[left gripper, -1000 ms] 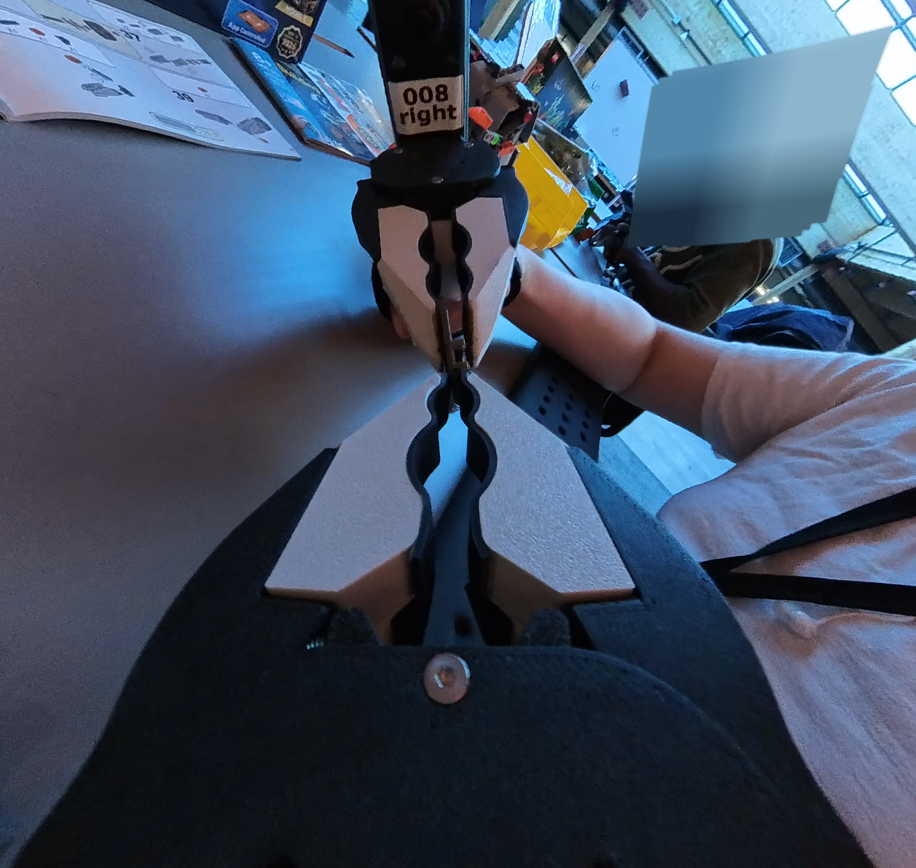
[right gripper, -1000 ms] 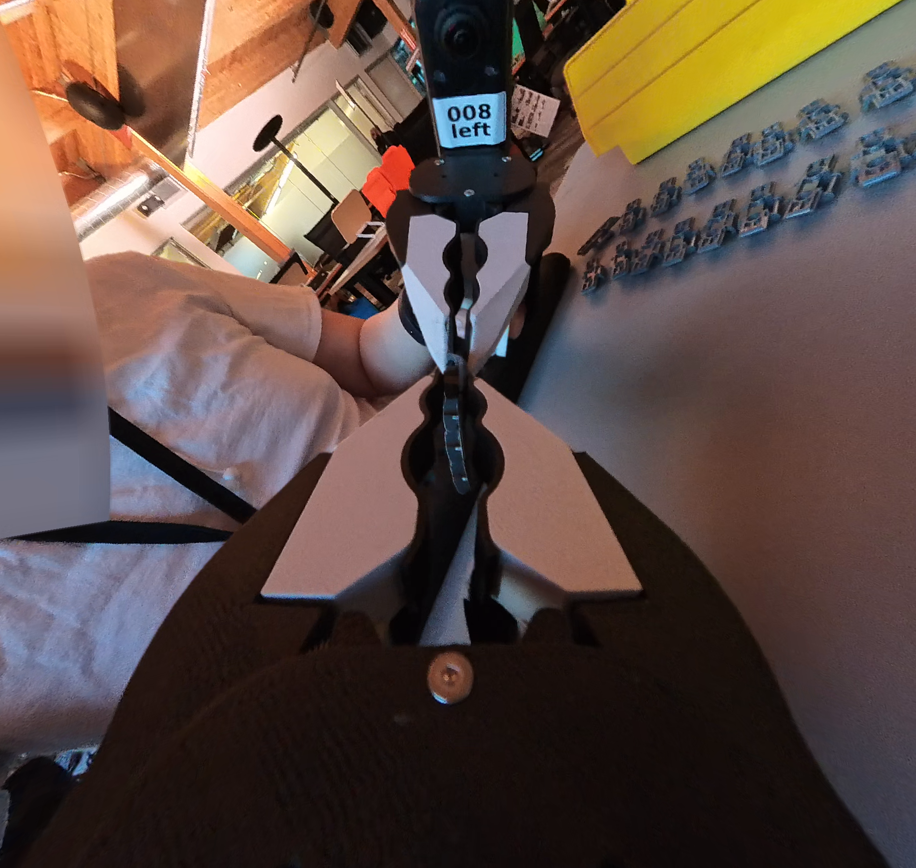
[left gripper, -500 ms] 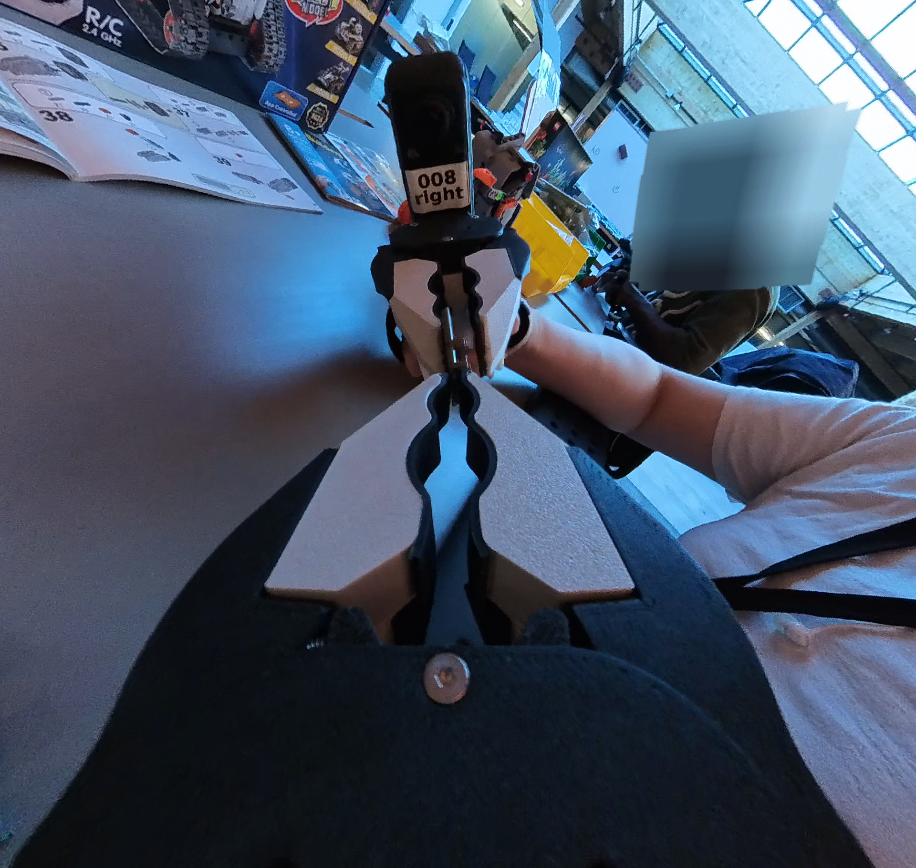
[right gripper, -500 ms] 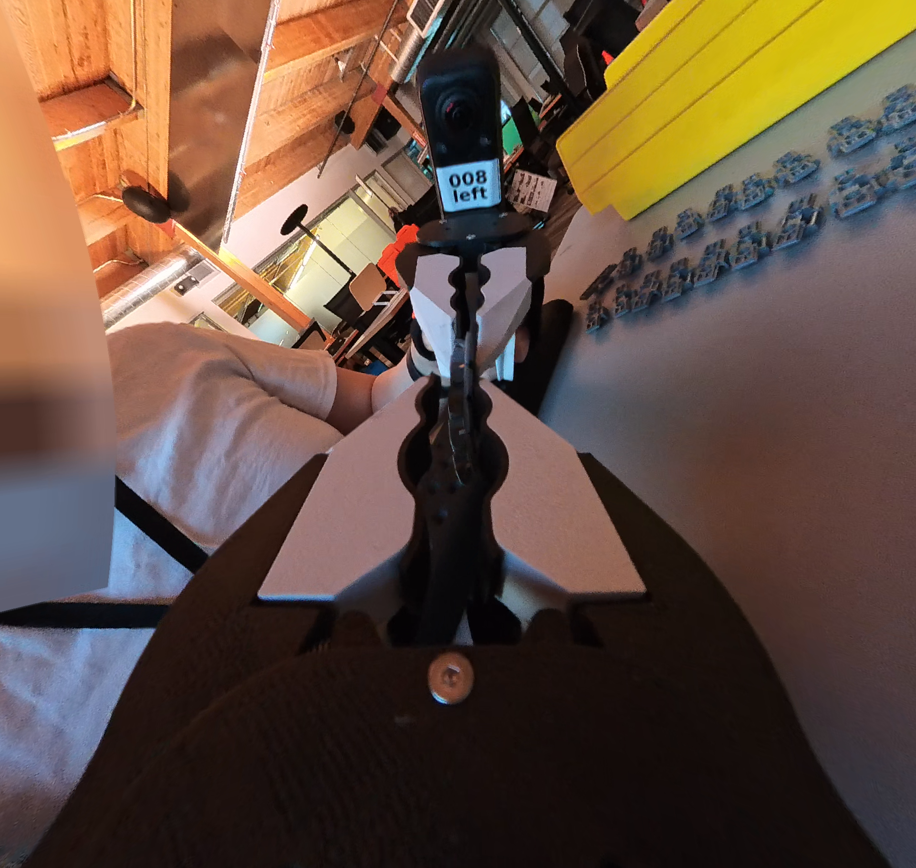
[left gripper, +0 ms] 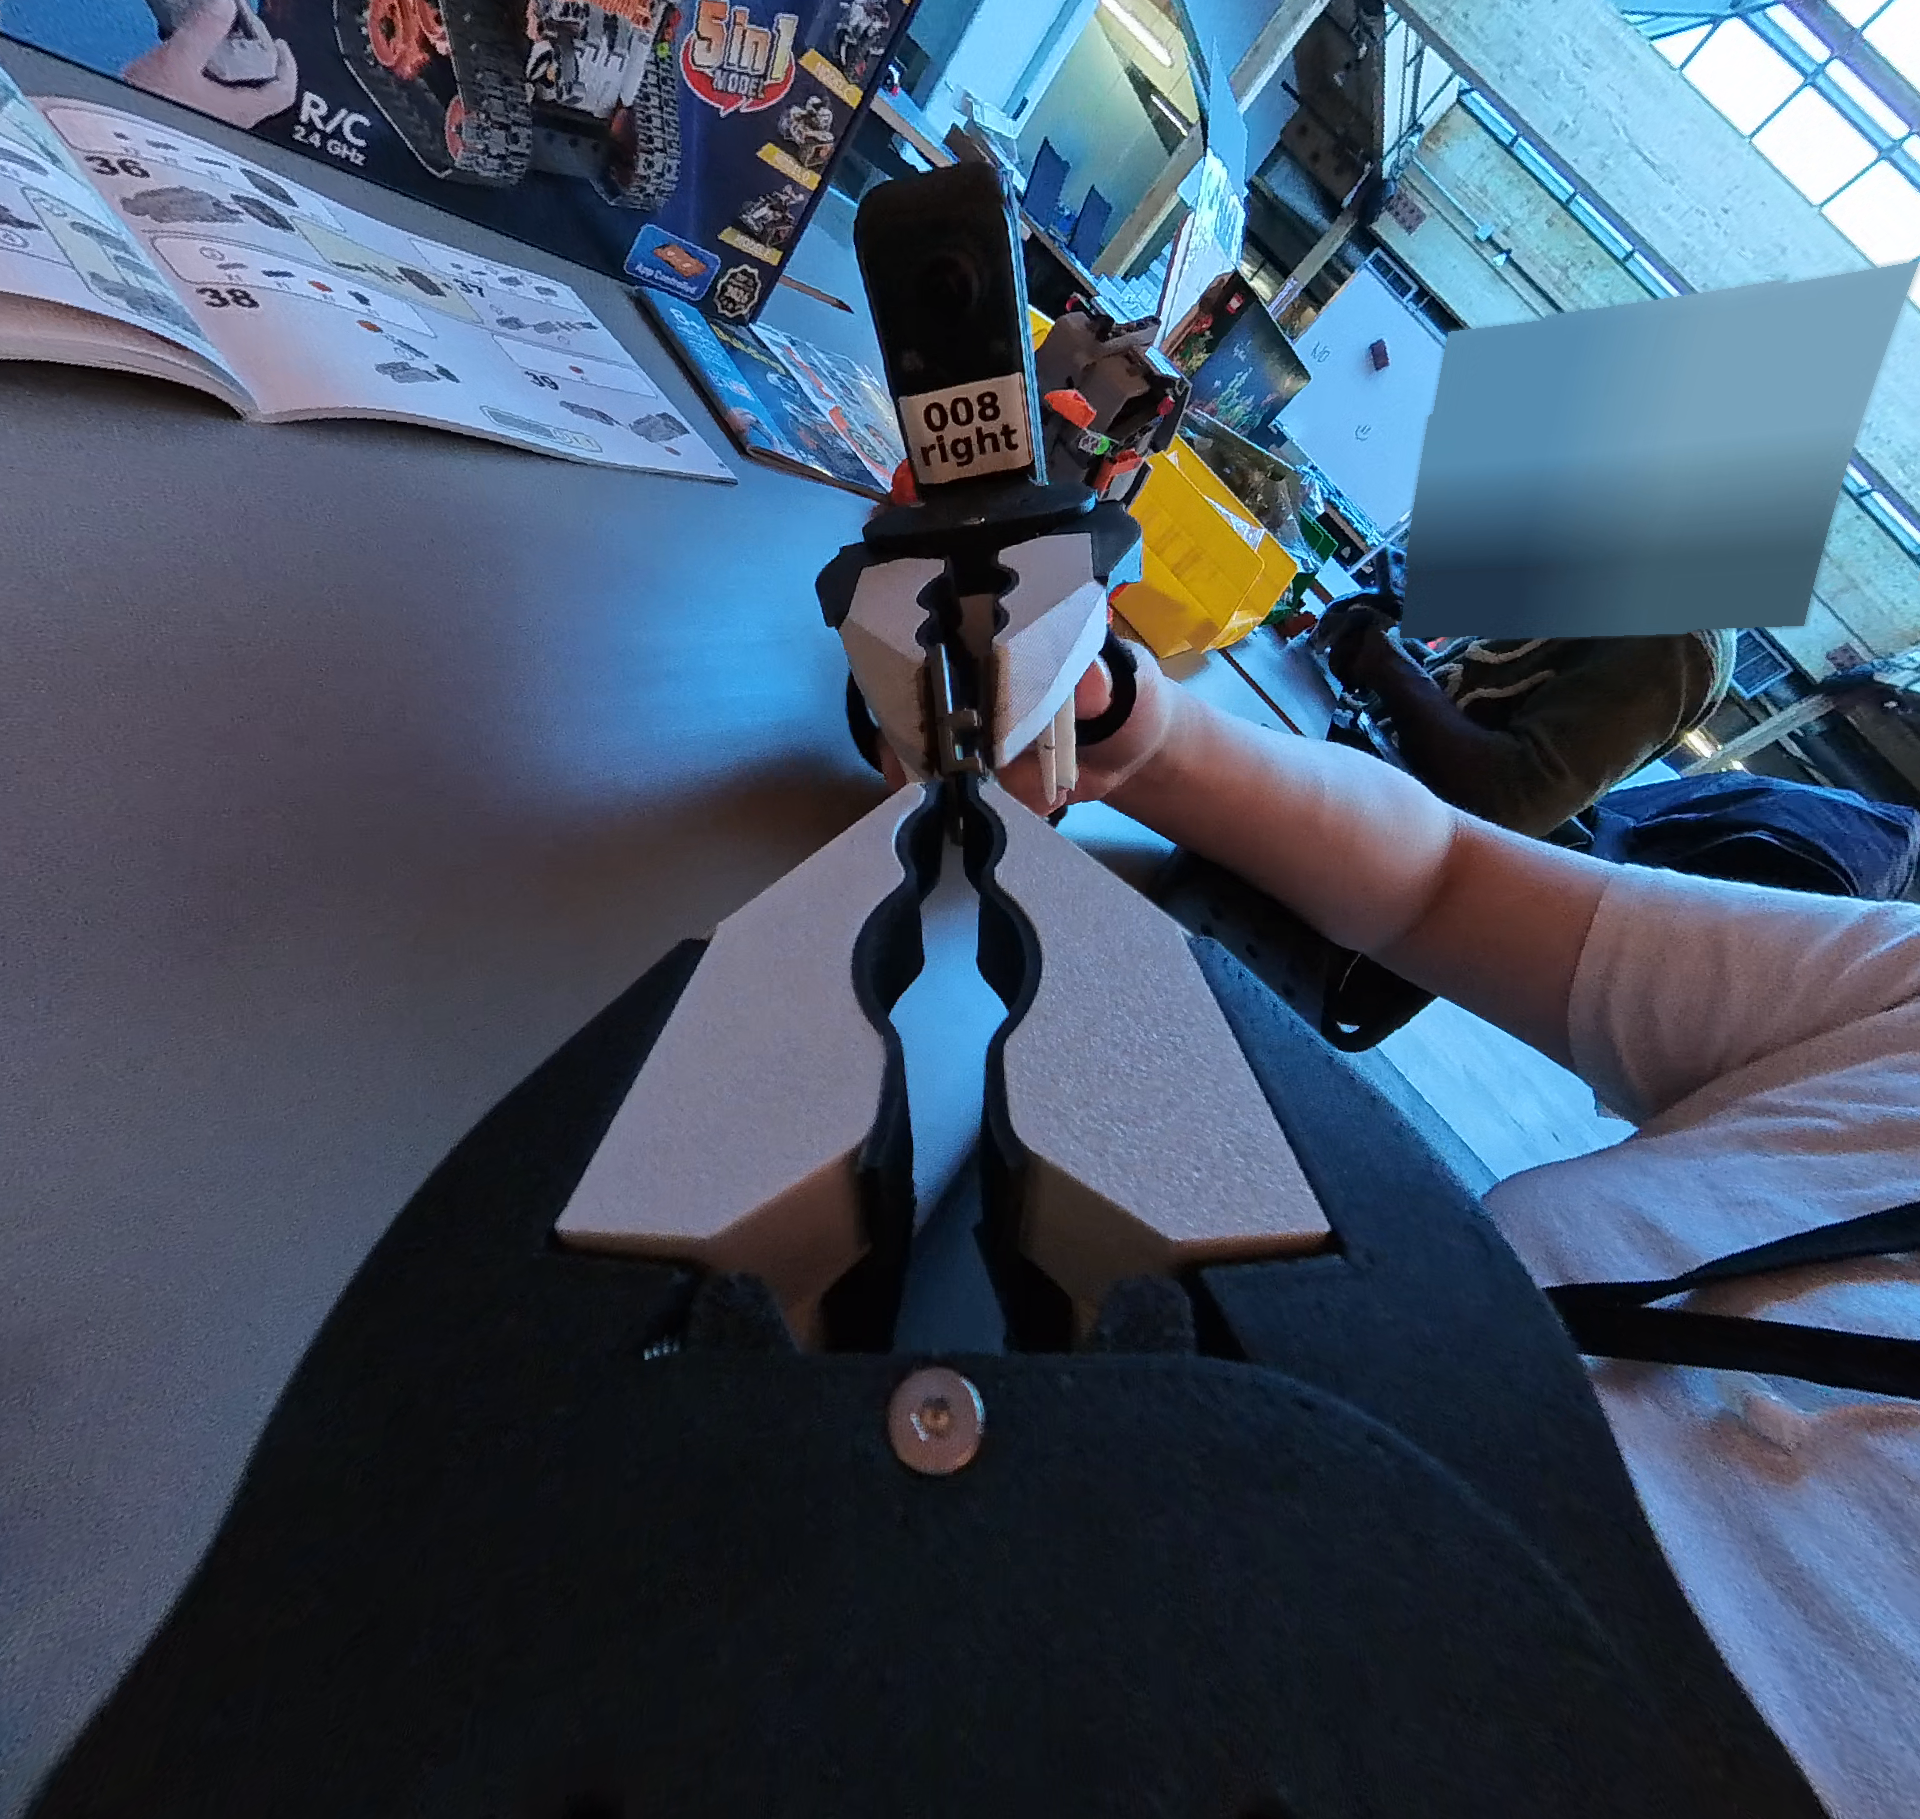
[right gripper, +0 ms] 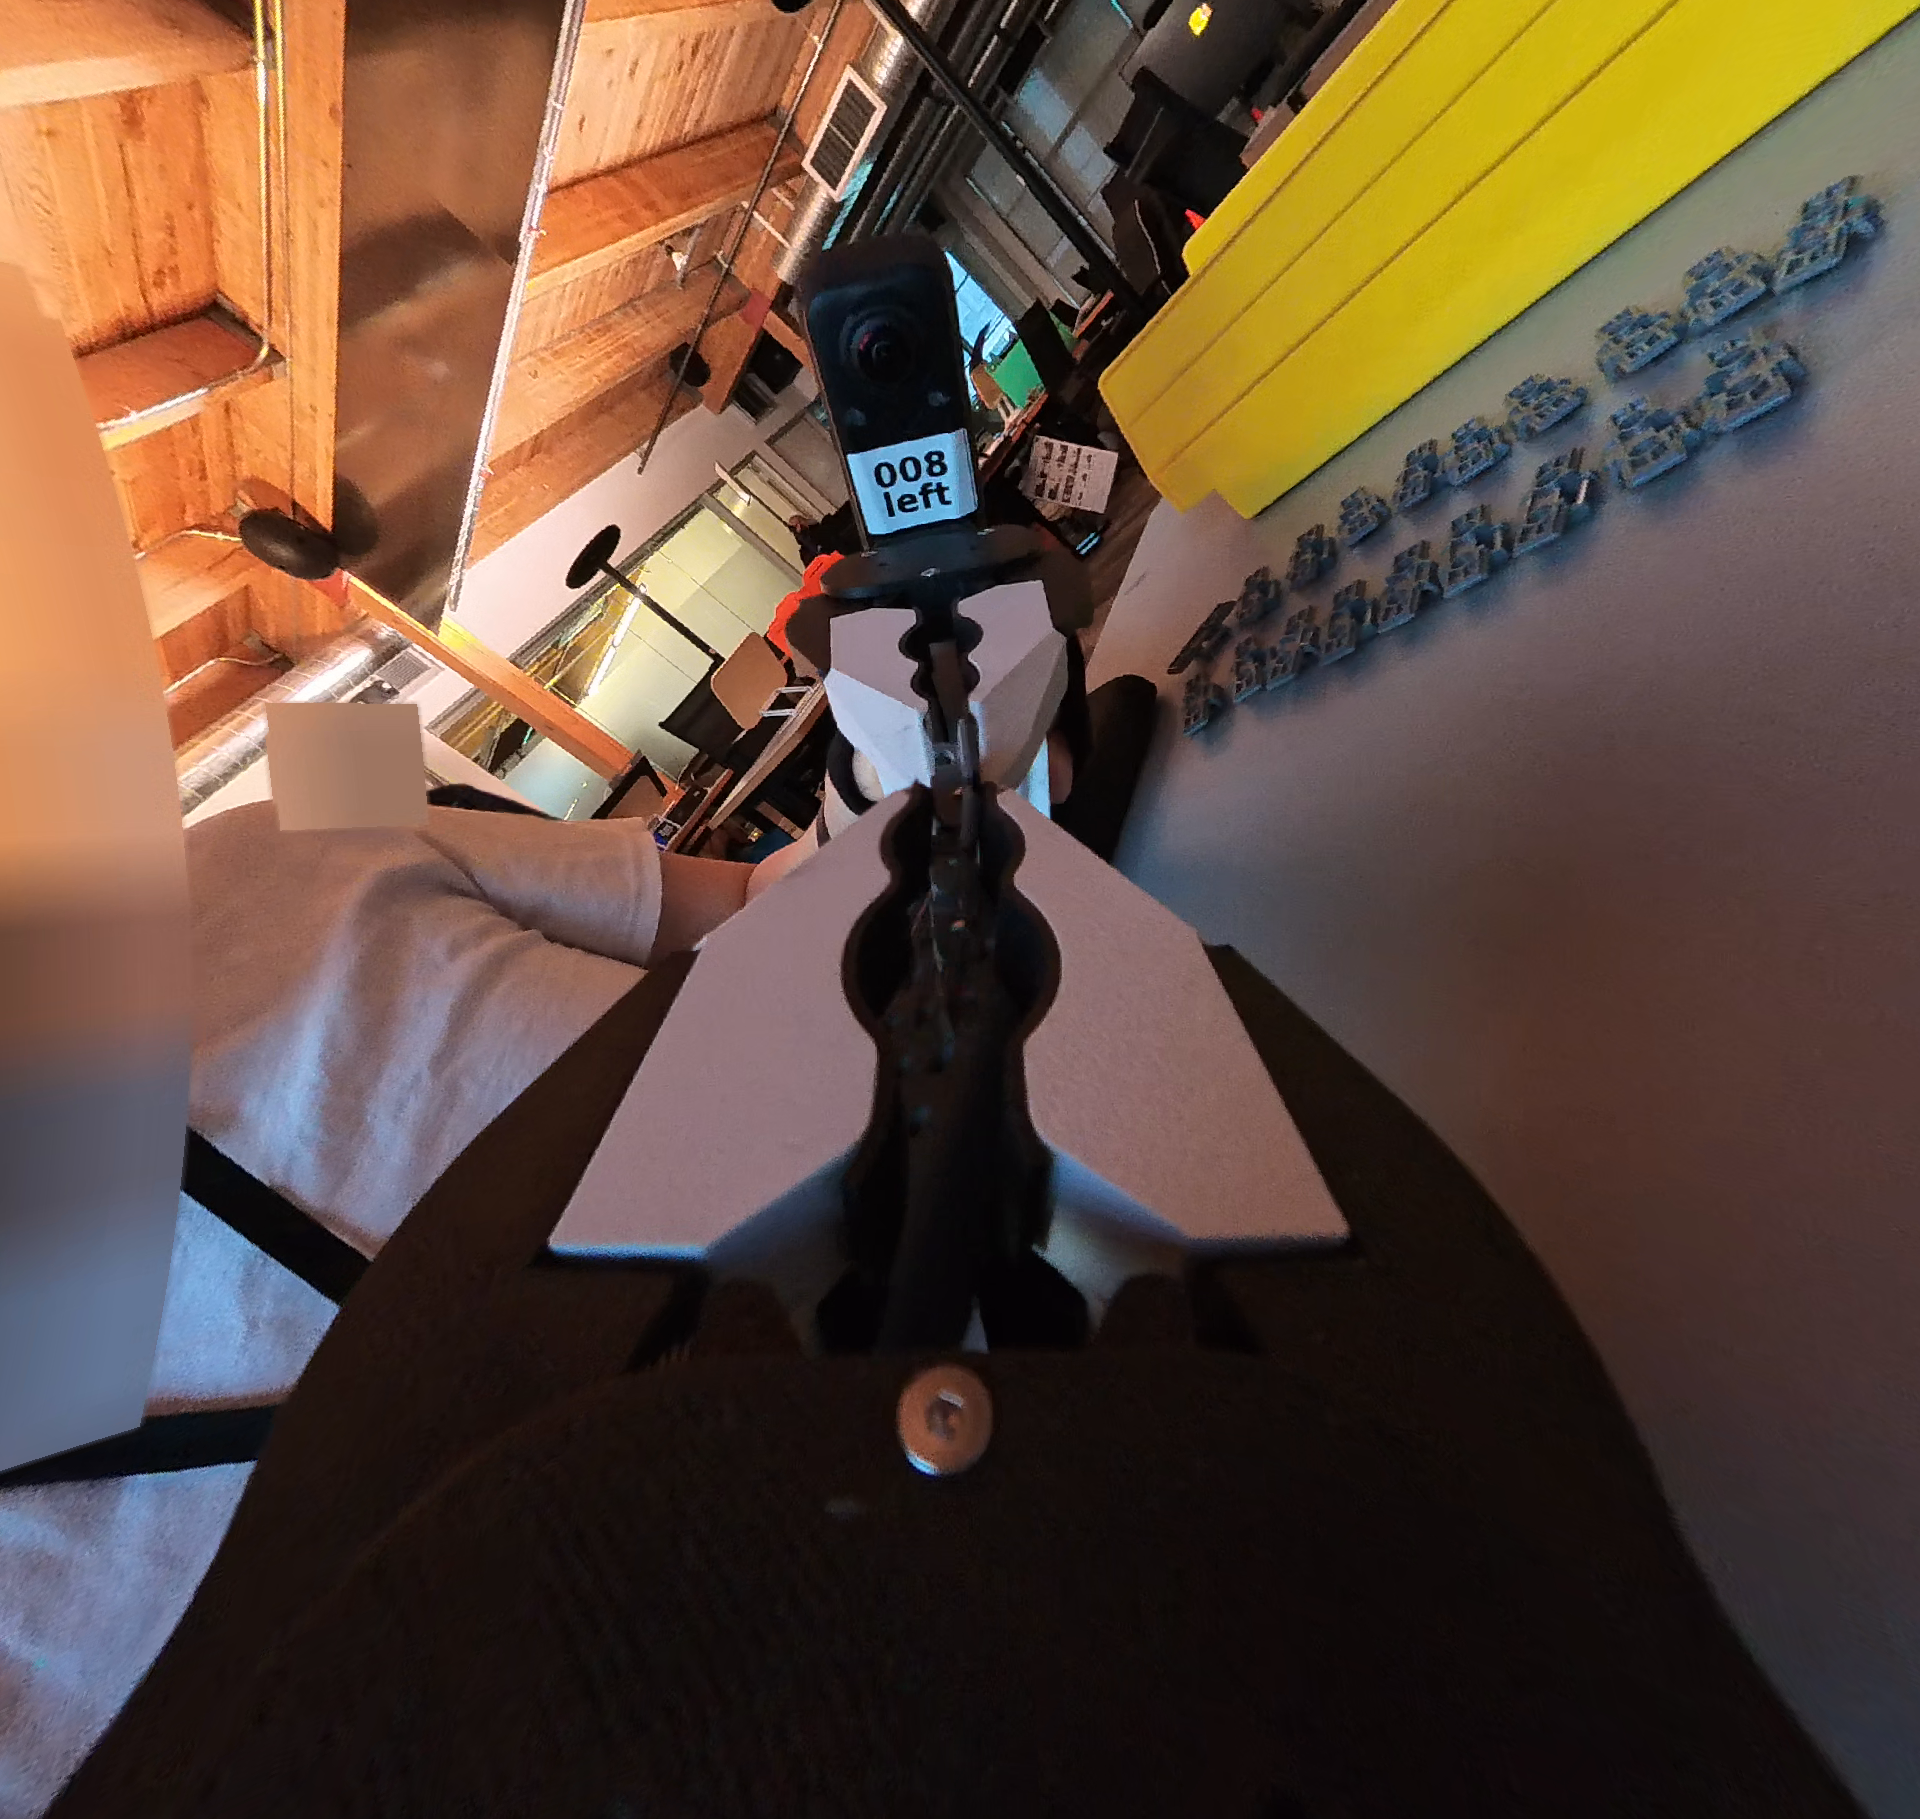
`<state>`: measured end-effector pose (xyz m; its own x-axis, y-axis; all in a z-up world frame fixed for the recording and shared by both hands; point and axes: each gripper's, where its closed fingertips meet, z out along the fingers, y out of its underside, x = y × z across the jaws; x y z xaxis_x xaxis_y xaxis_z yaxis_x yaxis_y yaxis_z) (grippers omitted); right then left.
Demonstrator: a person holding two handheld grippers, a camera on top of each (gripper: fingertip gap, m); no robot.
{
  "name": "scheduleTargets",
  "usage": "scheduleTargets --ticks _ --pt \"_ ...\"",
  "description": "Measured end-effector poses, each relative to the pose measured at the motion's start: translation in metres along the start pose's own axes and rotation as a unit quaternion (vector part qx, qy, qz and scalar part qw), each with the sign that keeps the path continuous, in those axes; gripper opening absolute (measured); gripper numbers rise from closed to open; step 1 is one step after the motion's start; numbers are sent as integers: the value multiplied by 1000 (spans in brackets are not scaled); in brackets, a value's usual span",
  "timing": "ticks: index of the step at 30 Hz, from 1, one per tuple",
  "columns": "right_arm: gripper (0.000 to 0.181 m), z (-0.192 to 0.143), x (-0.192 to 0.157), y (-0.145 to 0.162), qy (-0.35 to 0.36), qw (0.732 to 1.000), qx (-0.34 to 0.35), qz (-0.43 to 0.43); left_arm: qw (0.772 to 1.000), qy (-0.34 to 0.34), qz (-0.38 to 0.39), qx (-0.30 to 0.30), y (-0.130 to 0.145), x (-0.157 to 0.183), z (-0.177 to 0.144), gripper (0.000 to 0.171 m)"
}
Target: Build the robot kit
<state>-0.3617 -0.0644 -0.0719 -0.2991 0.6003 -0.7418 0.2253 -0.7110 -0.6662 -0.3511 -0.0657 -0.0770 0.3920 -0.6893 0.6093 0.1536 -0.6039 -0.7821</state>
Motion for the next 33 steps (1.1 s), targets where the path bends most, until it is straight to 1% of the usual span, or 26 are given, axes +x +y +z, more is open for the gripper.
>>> scheduleTargets --ticks 4,5,6,7,8,9,10,11,12,14,16,17,18,19,20,21,22,23,24,25,26,27,30,33 --pt "5 -1 0 0 18 1000 -13 -18 1000 -1 4 -8 -1 0 -2 2" --pt "5 -2 1 0 24 999 -13 -23 1000 -7 15 -10 -6 -2 -7 11" --pt "5 -4 3 0 30 999 -12 -24 999 -41 34 -9 -14 -13 -17 19" --pt "5 -6 6 0 33 999 -13 -20 994 -95 56 -13 -24 -31 -30 24" --pt "5 -9 9 0 36 999 -10 -15 985 -158 68 -27 -34 -52 -45 25" --pt "5 -12 12 -2 38 999 -5 -10 972 -219 64 -56 -43 -75 -60 24" --pt "5 -14 15 -3 38 999 -1 -4 957 -273 47 -89 -50 -97 -73 16" --pt "5 -16 17 -4 38 999 0 0 942 -313 32 -114 -60 -115 -82 13" --pt "5 -17 20 -4 39 999 0 2 932 -332 22 -144 -65 -128 -83 14" --pt "5 -20 22 -5 37 999 5 11 911 -338 -5 -237 -64 -145 -75 20" --pt "5 -22 20 -6 34 999 11 13 870 -349 2 -348 -54 -158 -71 23" --pt "5 -23 20 -6 35 999 11 13 851 -338 32 -402 -51 -162 -67 21" --pt "5 -22 19 -5 33 999 10 14 830 -319 78 -450 -49 -166 -64 19" --pt "5 -22 19 -4 32 999 7 14 801 -307 134 -496 -49 -174 -65 23" --pt "5 -21 20 -4 32 999 4 14 764 -303 191 -536 -51 -183 -71 29" --pt "5 -21 20 -3 31 999 1 15 734 -292 232 -568 -51 -189 -76 28" --pt "5 -20 20 -2 28 999 -2 18 715 -273 253 -592 -50 -191 -81 22" --pt "5 -19 20 -1 26 999 -4 20 711 -264 262 -597 -52 -194 -81 17" --pt "5 -19 19 -1 24 999 -5 21 722 -246 258 -593 -52 -193 -77 20" --pt "5 -19 19 -1 22 999 -6 23 738 -222 251 -586 -51 -190 -72 24" --pt "5 -19 19 -1 20 999 -6 25 748 -200 246 -583 -49 -187 -69 23" --pt "5 -19 19 -1 17 999 -6 27 750 -181 245 -588 -47 -186 -70 23" --pt "5 -20 19 -3 10 999 -1 37 732 -155 266 -608 -43 -191 -77 24" --pt "5 -20 20 -4 6 999 2 44 727 -141 264 -617 -40 -195 -81 23"
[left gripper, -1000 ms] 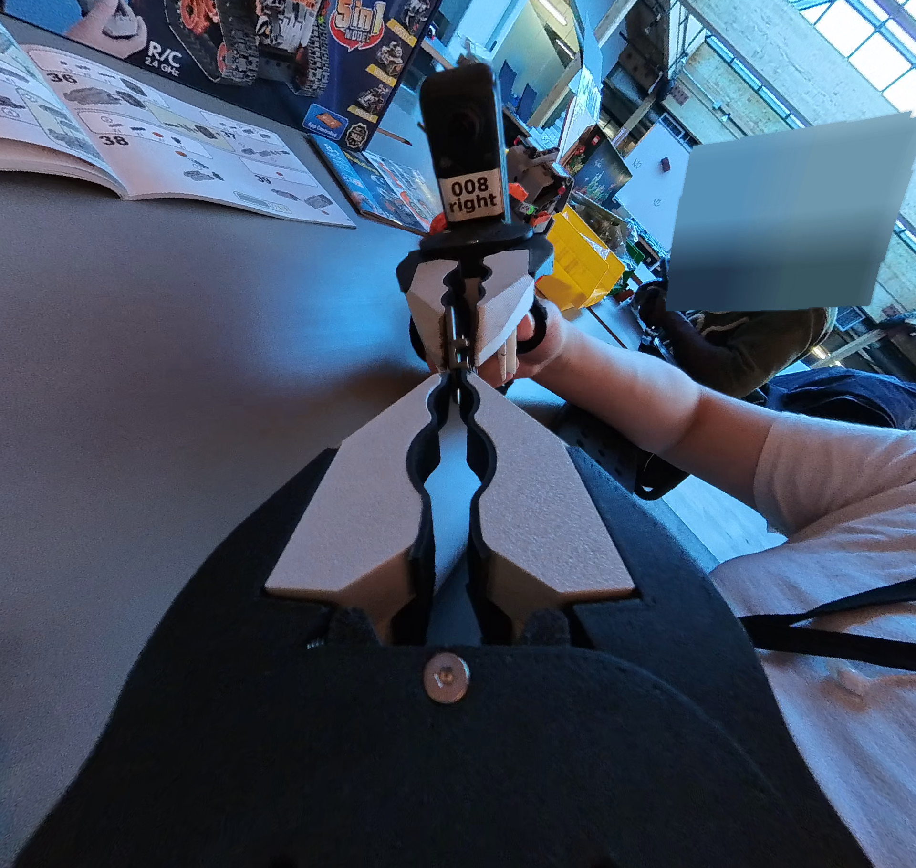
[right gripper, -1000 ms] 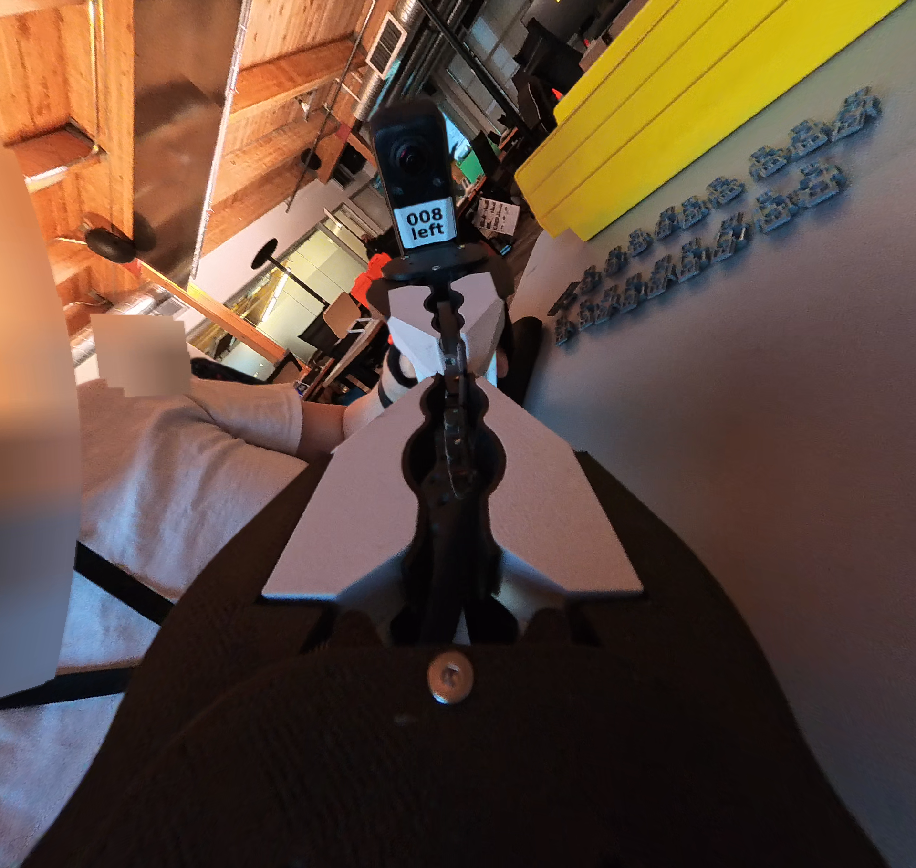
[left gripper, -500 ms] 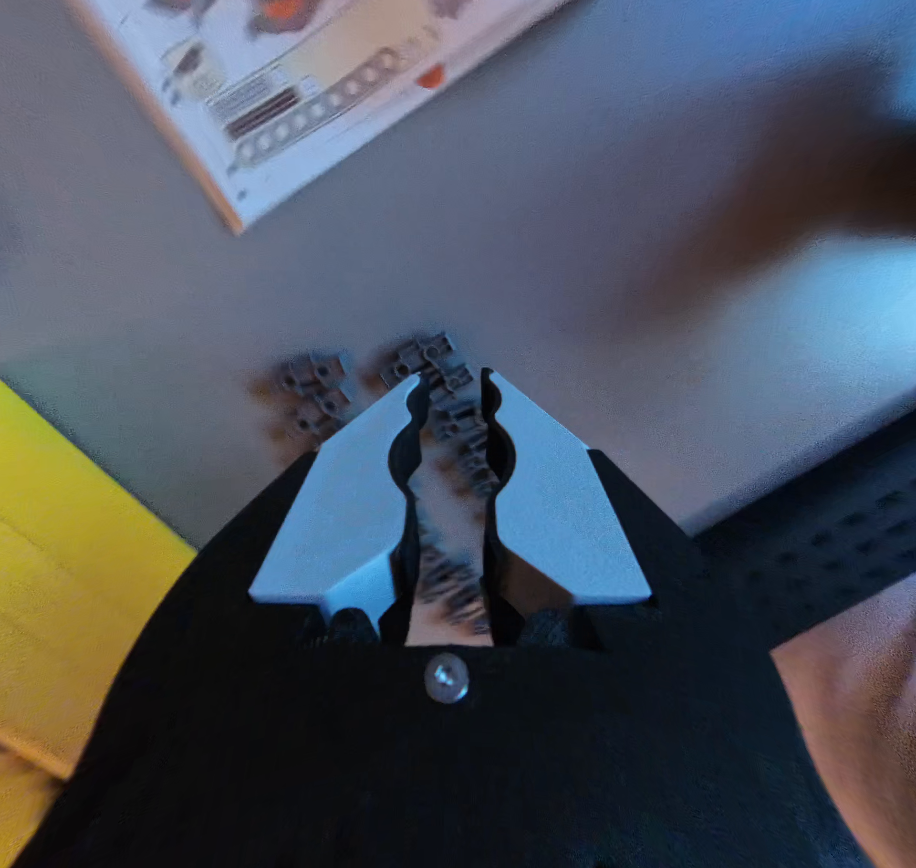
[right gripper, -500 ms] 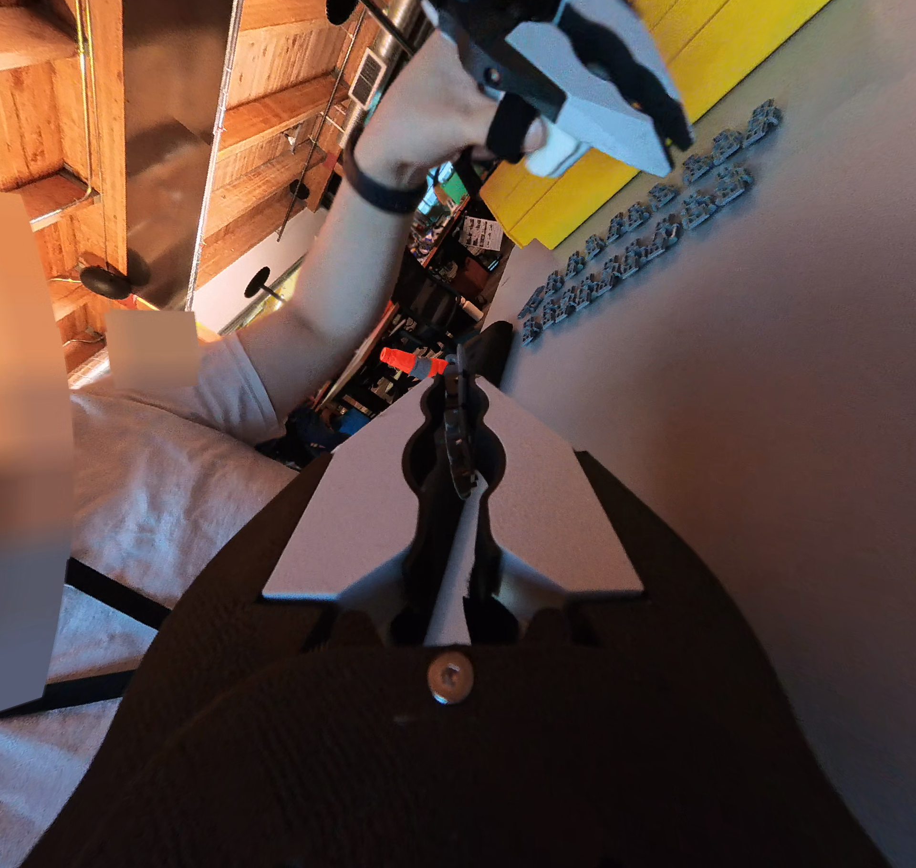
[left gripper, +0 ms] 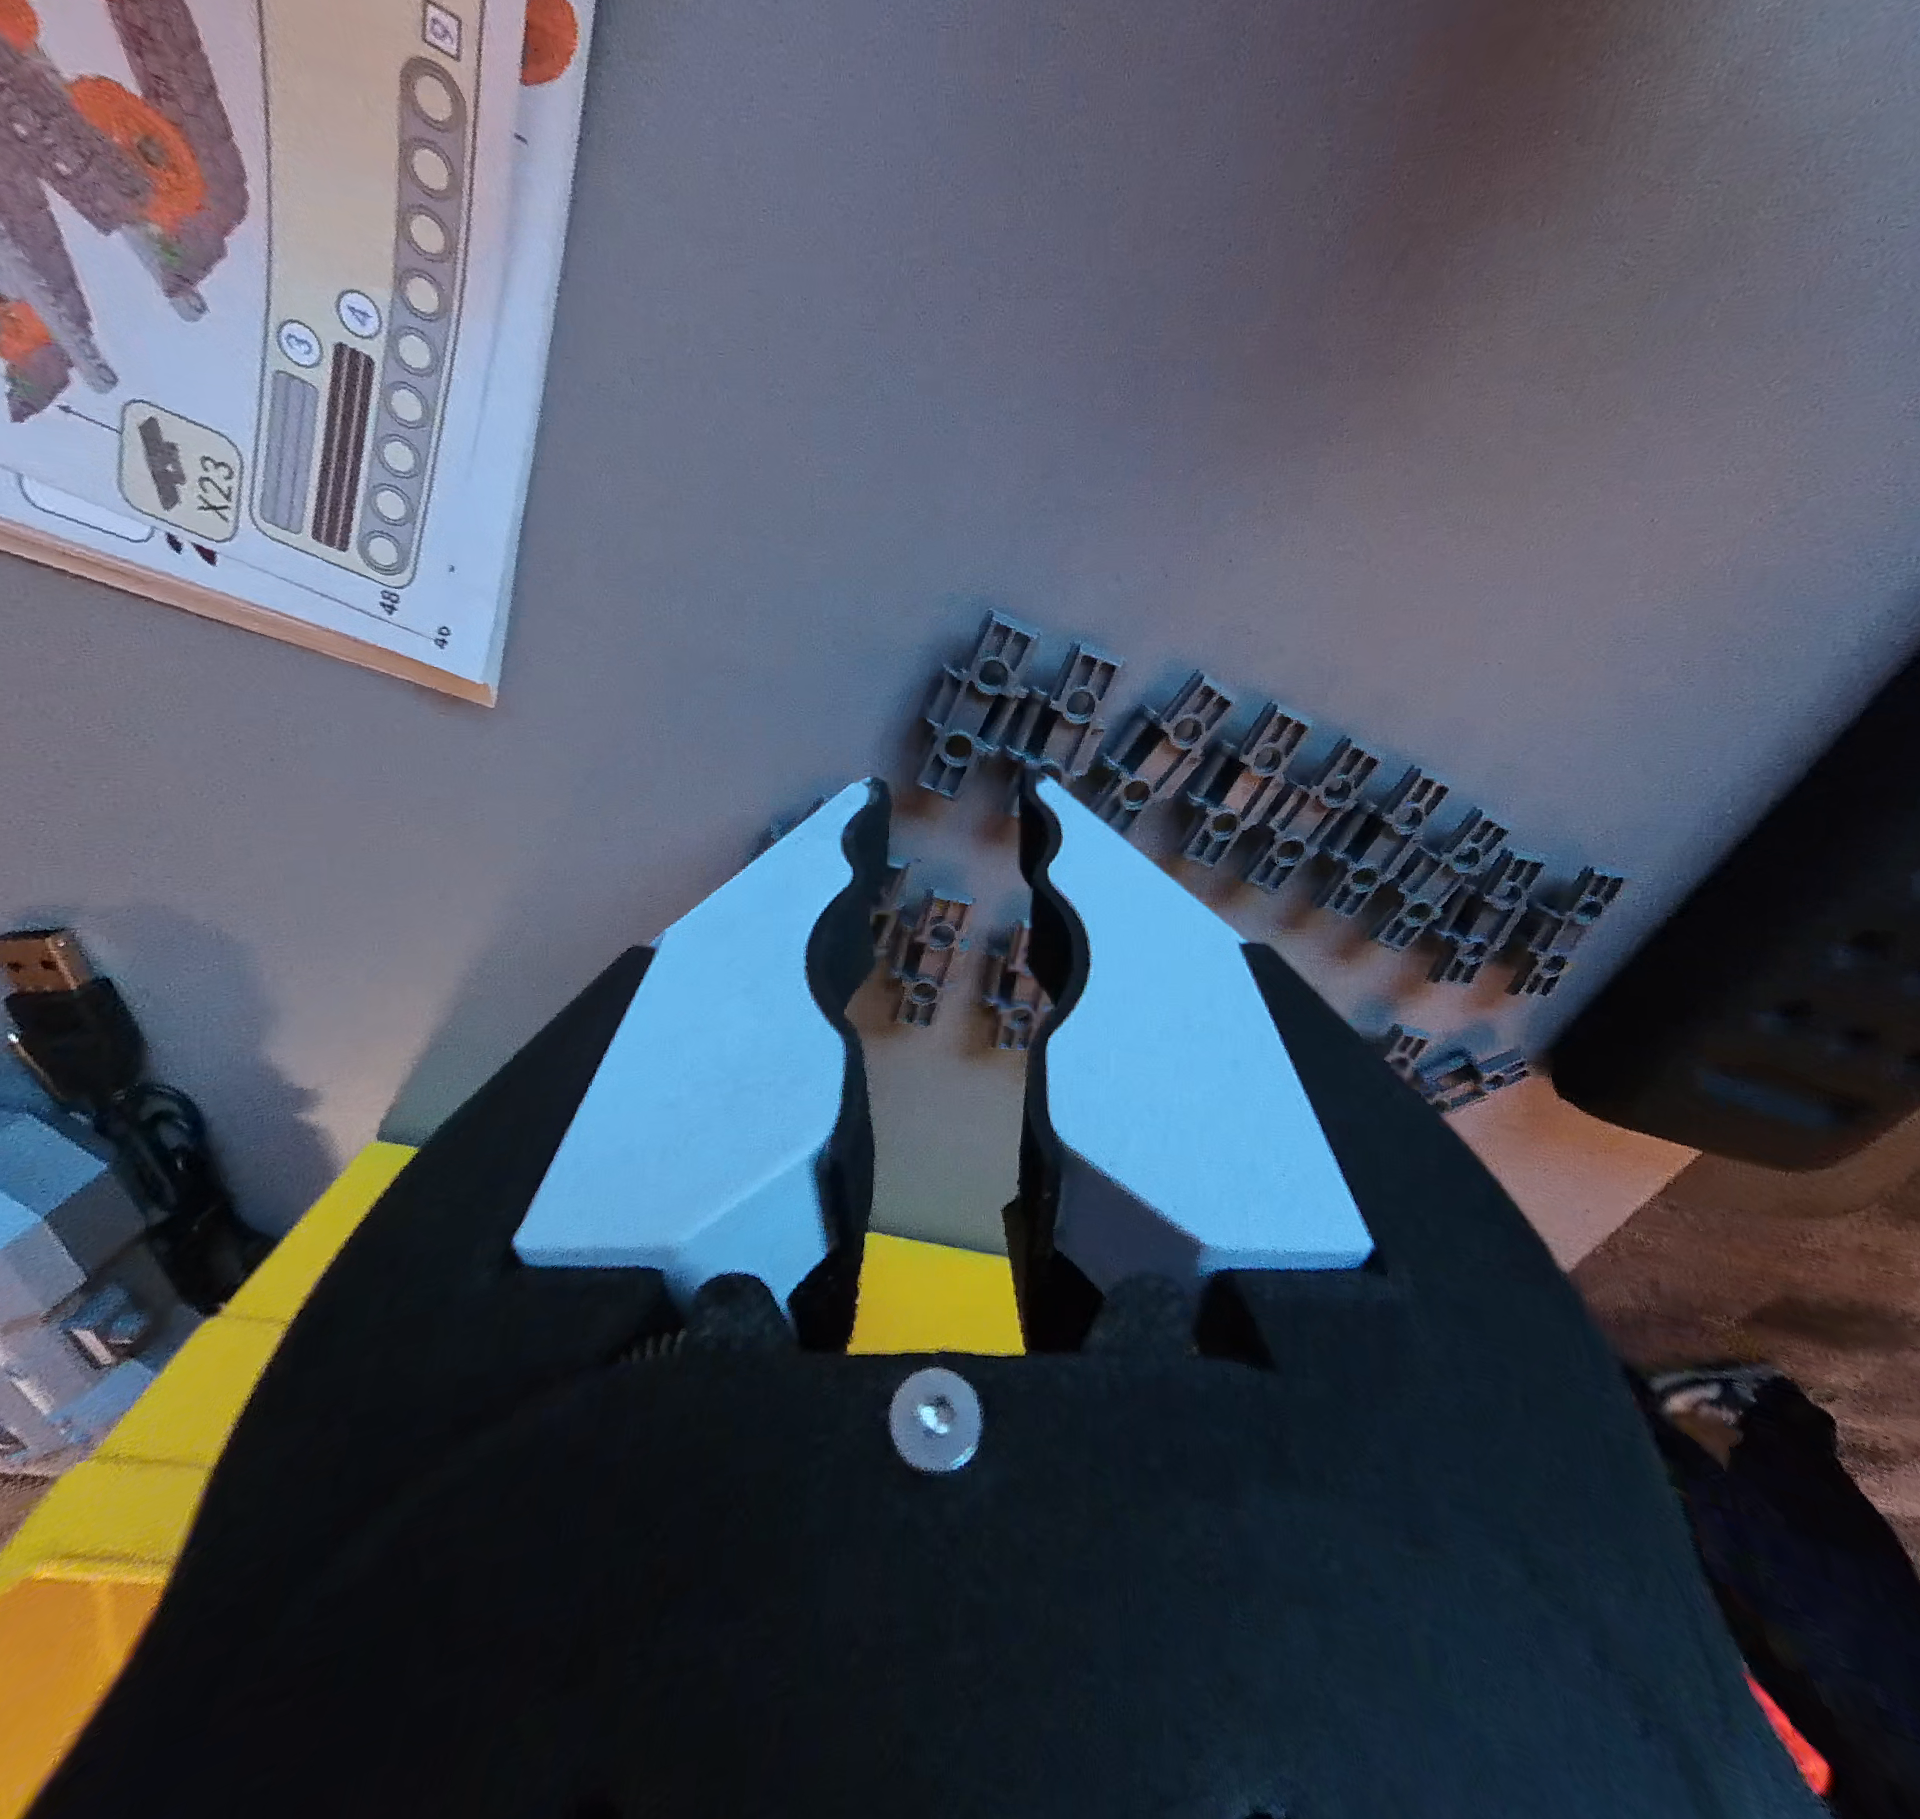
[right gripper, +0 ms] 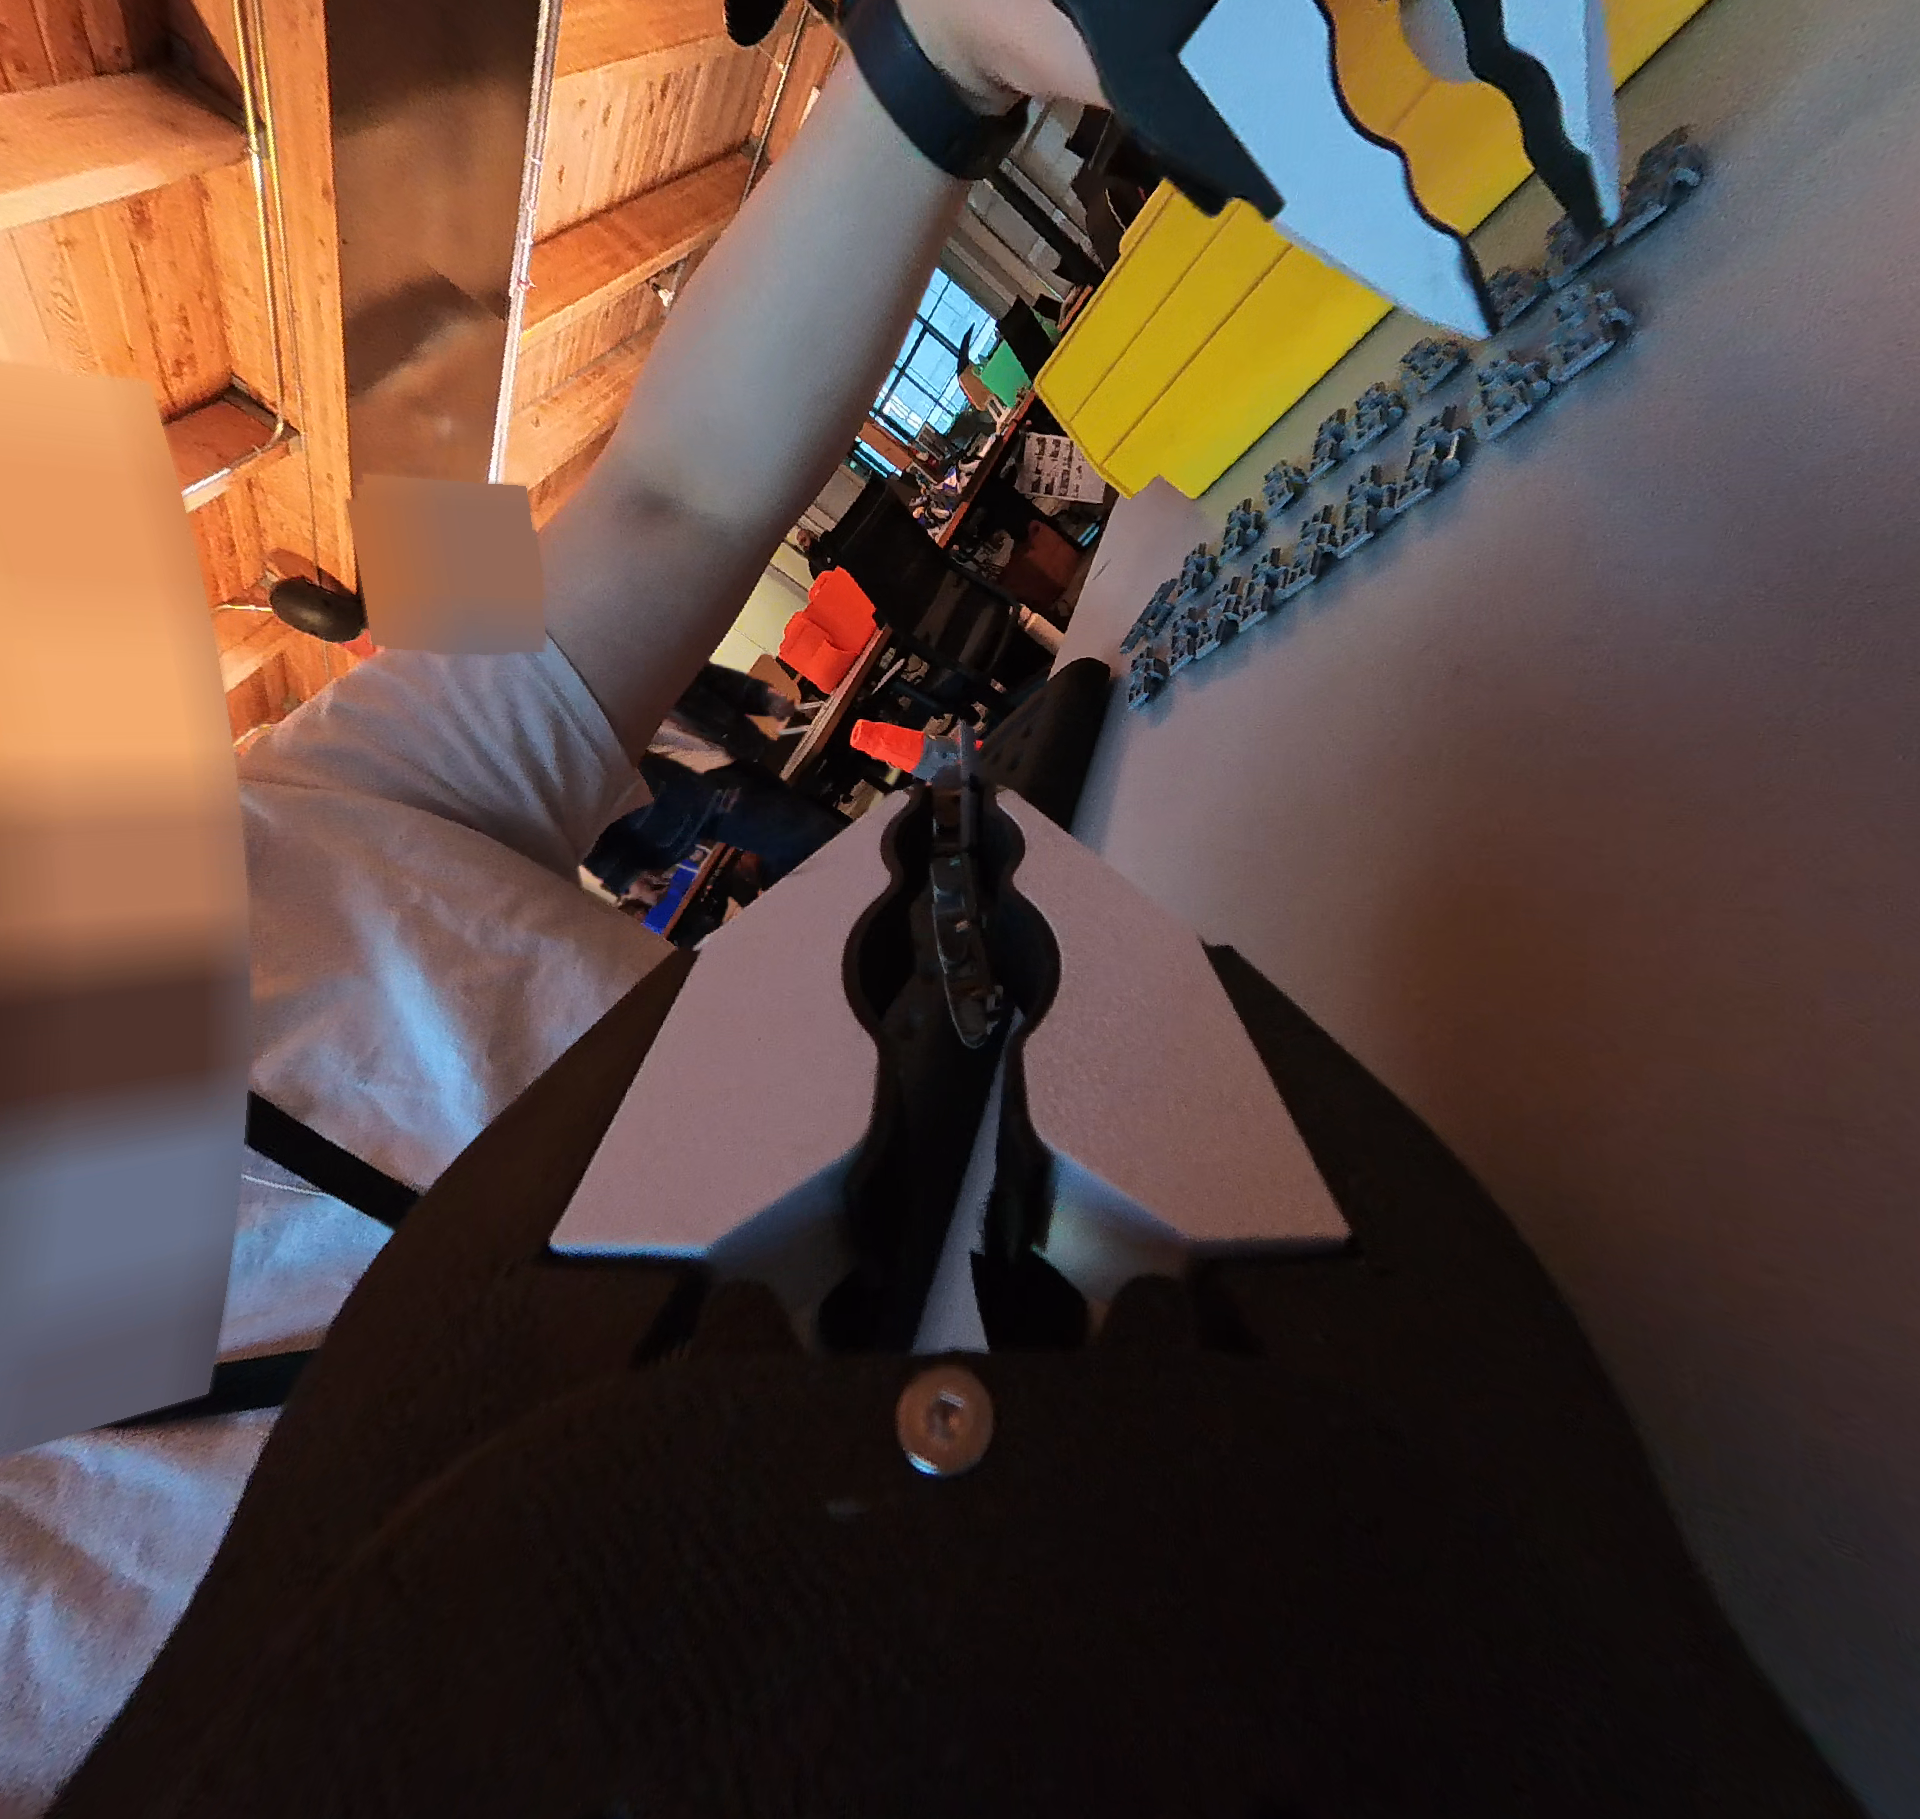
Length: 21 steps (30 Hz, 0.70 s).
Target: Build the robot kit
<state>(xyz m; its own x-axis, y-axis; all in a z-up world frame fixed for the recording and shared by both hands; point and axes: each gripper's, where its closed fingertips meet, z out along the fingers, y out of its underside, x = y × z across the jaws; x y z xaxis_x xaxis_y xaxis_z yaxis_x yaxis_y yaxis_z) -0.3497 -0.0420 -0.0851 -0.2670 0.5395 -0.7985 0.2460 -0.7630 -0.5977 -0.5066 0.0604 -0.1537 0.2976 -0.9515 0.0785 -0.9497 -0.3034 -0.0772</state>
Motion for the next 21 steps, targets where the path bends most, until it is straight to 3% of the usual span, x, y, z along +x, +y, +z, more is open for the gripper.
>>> scheduleTargets --ticks 8,14,21 --pt "5 -1 0 -1 -3 1000 3 6 1000 8 19 -5 5 -5 12 18" --pt "5 -1 1 -2 -5 1000 5 9 1000 1 31 6 4 -5 16 0" --pt "5 -2 1 -3 -5 1000 8 11 998 -35 29 46 -8 -10 9 0"
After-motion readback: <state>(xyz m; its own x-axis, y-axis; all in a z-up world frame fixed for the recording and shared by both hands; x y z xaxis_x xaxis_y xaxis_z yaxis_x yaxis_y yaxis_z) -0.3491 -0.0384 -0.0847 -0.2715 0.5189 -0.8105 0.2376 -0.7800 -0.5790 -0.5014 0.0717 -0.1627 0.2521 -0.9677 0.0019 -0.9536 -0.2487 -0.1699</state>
